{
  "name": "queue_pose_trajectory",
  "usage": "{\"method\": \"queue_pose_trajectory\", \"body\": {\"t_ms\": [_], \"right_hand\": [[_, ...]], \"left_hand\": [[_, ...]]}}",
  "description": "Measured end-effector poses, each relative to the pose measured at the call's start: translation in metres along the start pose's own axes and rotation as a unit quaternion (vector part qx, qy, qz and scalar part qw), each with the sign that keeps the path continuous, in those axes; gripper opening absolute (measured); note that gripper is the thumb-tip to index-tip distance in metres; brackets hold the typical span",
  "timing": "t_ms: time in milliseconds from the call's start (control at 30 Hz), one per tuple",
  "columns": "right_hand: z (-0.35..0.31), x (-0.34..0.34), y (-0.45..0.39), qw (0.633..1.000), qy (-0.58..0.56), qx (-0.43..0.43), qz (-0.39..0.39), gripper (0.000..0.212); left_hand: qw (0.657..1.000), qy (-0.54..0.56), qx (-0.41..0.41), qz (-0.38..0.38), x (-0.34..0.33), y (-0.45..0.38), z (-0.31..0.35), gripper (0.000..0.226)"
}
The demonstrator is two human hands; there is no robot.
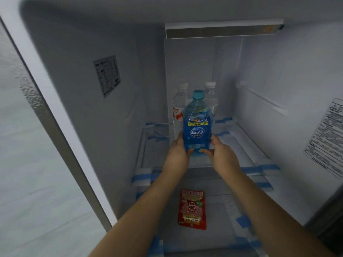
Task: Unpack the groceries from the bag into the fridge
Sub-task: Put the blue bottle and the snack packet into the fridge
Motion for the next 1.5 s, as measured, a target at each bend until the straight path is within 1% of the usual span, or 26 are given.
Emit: {"method": "queue_pose_trajectory", "body": {"t_ms": [67, 100, 133, 200, 233, 300, 433, 500, 600, 700, 800, 933, 1033, 1167, 1367, 1500], "right_hand": [[0.001, 0.007, 0.007, 0.995, 0.081, -0.013, -0.050, 0.047], [0.001, 0.010, 0.012, 0.992, 0.111, -0.017, -0.059, 0.047], [0.000, 0.013, 0.019, 0.989, 0.140, -0.009, -0.053, 0.047], [-0.005, 0.015, 0.035, 0.978, 0.200, 0.043, -0.029, 0.046], [-0.007, 0.013, 0.043, 0.974, 0.214, 0.069, -0.022, 0.044], [-0.013, 0.011, 0.059, 0.974, 0.211, 0.081, -0.023, 0.043], [-0.020, 0.007, 0.085, 0.966, 0.250, 0.043, -0.055, 0.050], [-0.021, 0.005, 0.100, 0.961, 0.265, 0.043, -0.067, 0.052], [-0.022, 0.006, 0.122, 0.958, 0.279, 0.038, -0.053, 0.051], [-0.022, 0.015, 0.145, 0.957, 0.287, 0.005, -0.043, 0.055], [-0.013, 0.027, 0.180, 0.946, 0.319, -0.026, -0.055, 0.054], [0.008, 0.045, 0.234, 0.937, 0.338, -0.056, -0.066, 0.059], [0.023, 0.057, 0.270, 0.937, 0.330, -0.097, -0.058, 0.070], [0.049, 0.073, 0.319, 0.935, 0.315, -0.156, -0.053, 0.075], [0.099, 0.110, 0.397, 0.921, 0.313, -0.226, -0.054, 0.073], [0.129, 0.140, 0.453, 0.909, 0.315, -0.264, -0.063, 0.070]], "left_hand": [[0.997, -0.073, -0.017, -0.012, 0.004, 0.012, 0.001, 0.060], [0.992, -0.121, -0.032, -0.007, 0.008, 0.021, 0.001, 0.057], [0.982, -0.181, -0.053, 0.006, 0.011, 0.030, 0.001, 0.055], [0.948, -0.298, -0.100, 0.047, 0.013, 0.048, 0.001, 0.053], [0.936, -0.326, -0.120, 0.056, 0.014, 0.055, 0.002, 0.054], [0.927, -0.344, -0.143, 0.048, 0.017, 0.067, 0.001, 0.055], [0.924, -0.349, -0.155, 0.029, 0.025, 0.088, -0.002, 0.051], [0.922, -0.347, -0.169, 0.019, 0.026, 0.100, -0.003, 0.053], [0.921, -0.335, -0.201, 0.008, 0.022, 0.118, -0.004, 0.054], [0.923, -0.313, -0.223, -0.008, 0.015, 0.134, -0.003, 0.056], [0.924, -0.294, -0.241, -0.040, 0.001, 0.157, -0.002, 0.056], [0.913, -0.275, -0.287, -0.093, -0.026, 0.188, 0.015, 0.058], [0.900, -0.274, -0.316, -0.125, -0.043, 0.207, 0.032, 0.061], [0.880, -0.286, -0.337, -0.173, -0.075, 0.234, 0.044, 0.060], [0.876, -0.243, -0.336, -0.247, -0.142, 0.293, 0.065, 0.057], [0.857, -0.218, -0.365, -0.293, -0.190, 0.345, 0.099, 0.057]]}}
Point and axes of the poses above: each hand's wrist, its own y-axis away from the middle knuckle, its own x-axis out of the back of the hand, z = x × y, the point moved 3 cm from there along -y, towards the middle knuckle, and after that the axes turned 3 degrees about y, right-handed, at the moved point
